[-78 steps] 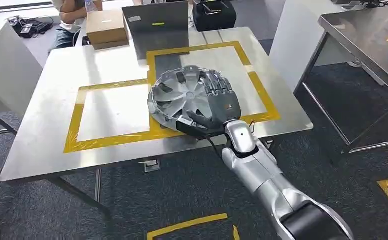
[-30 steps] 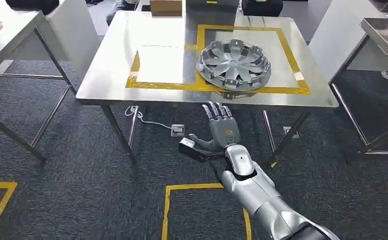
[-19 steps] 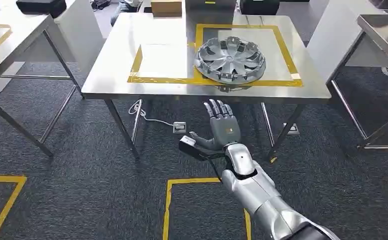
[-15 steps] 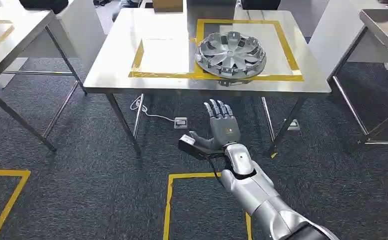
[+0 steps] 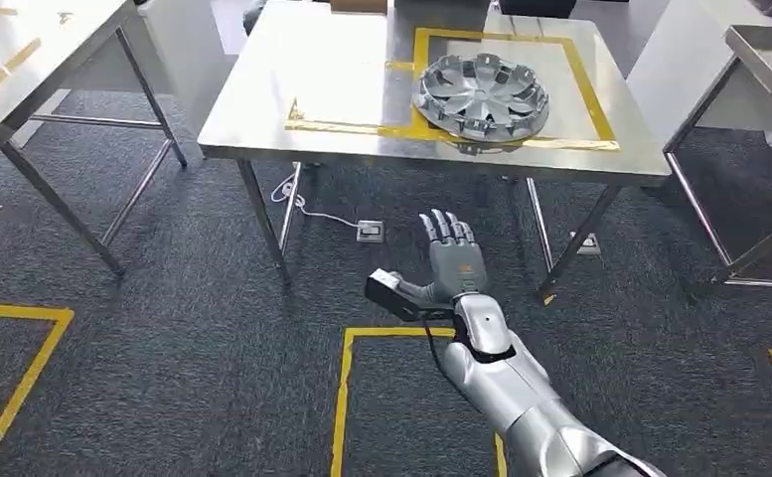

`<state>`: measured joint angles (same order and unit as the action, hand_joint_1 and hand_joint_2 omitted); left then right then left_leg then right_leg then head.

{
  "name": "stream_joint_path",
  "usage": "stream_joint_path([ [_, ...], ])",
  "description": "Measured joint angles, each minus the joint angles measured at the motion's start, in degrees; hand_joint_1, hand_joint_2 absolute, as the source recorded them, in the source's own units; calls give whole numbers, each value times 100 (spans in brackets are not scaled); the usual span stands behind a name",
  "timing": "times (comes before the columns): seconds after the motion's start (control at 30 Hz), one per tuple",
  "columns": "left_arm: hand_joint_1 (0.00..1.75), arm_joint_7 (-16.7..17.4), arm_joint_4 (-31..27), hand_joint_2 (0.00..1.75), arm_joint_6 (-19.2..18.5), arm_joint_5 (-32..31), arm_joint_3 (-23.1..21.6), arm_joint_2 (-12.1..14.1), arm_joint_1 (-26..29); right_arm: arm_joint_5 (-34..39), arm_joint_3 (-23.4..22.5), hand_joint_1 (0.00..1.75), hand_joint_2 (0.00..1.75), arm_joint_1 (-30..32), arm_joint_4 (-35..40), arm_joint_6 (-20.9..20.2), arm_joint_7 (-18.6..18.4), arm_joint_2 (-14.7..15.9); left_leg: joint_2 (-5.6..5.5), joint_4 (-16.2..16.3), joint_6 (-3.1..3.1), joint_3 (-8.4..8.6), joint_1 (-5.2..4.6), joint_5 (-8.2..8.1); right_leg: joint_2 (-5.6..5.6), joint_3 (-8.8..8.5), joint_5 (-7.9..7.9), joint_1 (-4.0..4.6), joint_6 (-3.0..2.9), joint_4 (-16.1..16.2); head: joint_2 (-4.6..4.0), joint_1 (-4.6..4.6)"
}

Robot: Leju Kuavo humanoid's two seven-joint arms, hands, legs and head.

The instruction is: Take the parts from the cabinet and place them on the table.

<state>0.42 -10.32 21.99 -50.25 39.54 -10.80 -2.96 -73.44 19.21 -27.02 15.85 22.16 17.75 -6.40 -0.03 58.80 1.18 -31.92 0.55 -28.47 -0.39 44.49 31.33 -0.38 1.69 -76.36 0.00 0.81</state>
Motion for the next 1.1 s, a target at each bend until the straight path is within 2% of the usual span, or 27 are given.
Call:
stream_joint_path([
  [0.03,0,2,-50,175,-35,52,-56,17,0,102,-52,0,175,93,-17,-74,-4,0,-10,1,-3,3,-3,3,6,-253,-175,8,-32,356,0,0],
  [0.1,0,0,-149,175,-90,186,-173,39,-14,324,-118,0,175,273,-44,-162,-44,7,-37,3,-10,24,-17,3,15,-906,-583,44,-129,1454,0,7],
  [0.13,0,0,-184,175,-118,274,-225,50,-14,450,-149,0,175,340,-57,-199,-77,20,-28,-4,-30,3,-13,12,26,-1076,-489,70,-197,1752,0,0],
  [0.17,0,0,-225,175,-157,372,-291,77,-18,598,-185,0,175,412,-70,-231,-115,28,-33,4,-77,-23,-32,26,23,-1064,-539,93,-199,1828,0,-13],
  [0.2,0,0,-258,0,-217,468,-348,103,-10,730,-219,0,175,505,-76,-282,-138,26,-24,27,-77,-33,-52,0,23,-1064,-557,71,-156,1870,0,-11],
  [0.23,0,0,-282,0,-249,579,-423,127,11,891,-258,0,175,601,-85,-329,-188,43,-22,7,-72,-31,-36,11,27,-1063,-541,79,-112,1863,0,-4],
  [0.4,0,0,-387,0,-465,1090,-784,229,110,1611,-452,0,175,946,-85,-535,-354,83,-18,-56,-145,-25,-29,58,35,-1030,-557,89,-154,1858,0,-11],
  [0.57,0,-2,-494,0,-688,1604,-1158,352,244,2375,-633,0,175,1297,-83,-751,-546,127,-19,-74,-180,-30,-23,82,34,-1013,-569,95,-190,1849,0,-11],
  [0.6,0,-7,-515,0,-734,1697,-1230,374,270,2516,-671,0,0,1362,-81,-797,-577,140,-19,-75,-186,-31,-22,86,34,-1012,-570,96,-194,1848,0,-9],
  [1.1,0,-18,-809,0,-1395,3235,-2365,671,690,4737,-1123,0,0,2417,105,-1449,-1128,339,-19,-73,-187,-35,-21,99,34,-1011,-588,85,-208,1848,0,-9],
])
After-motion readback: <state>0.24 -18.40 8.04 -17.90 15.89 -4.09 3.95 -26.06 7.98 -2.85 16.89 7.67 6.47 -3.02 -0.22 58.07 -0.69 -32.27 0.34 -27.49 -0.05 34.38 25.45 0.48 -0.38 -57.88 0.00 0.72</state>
